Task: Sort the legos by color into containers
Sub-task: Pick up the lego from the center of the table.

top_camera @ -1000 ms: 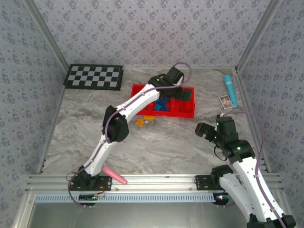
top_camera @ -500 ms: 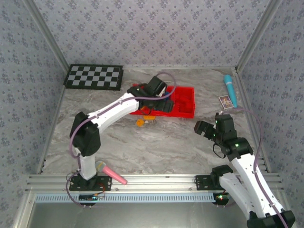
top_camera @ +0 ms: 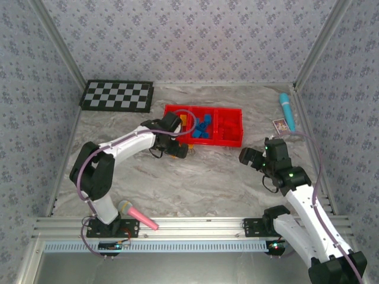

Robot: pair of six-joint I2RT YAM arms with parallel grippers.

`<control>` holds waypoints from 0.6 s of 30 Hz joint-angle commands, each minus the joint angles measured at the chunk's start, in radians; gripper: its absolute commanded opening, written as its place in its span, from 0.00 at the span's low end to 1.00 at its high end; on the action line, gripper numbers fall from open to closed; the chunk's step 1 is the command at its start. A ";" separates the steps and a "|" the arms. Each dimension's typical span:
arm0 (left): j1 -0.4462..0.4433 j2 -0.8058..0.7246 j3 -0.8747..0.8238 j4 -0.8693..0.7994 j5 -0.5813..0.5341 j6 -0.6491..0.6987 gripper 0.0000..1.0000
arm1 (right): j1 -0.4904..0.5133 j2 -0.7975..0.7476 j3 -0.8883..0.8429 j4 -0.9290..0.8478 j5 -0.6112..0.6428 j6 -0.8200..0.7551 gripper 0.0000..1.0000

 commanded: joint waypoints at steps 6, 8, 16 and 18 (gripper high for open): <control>0.013 0.065 0.003 0.035 0.045 0.067 0.92 | 0.017 0.008 0.016 -0.008 0.017 0.007 1.00; 0.020 0.078 0.000 0.048 0.047 0.065 0.90 | 0.017 0.009 0.017 -0.012 0.021 0.006 1.00; 0.050 0.116 -0.012 0.116 0.063 0.074 0.84 | 0.022 0.011 0.017 -0.015 0.026 0.010 1.00; 0.052 0.128 -0.012 0.129 0.069 0.078 0.81 | 0.023 0.011 0.017 -0.014 0.029 0.011 1.00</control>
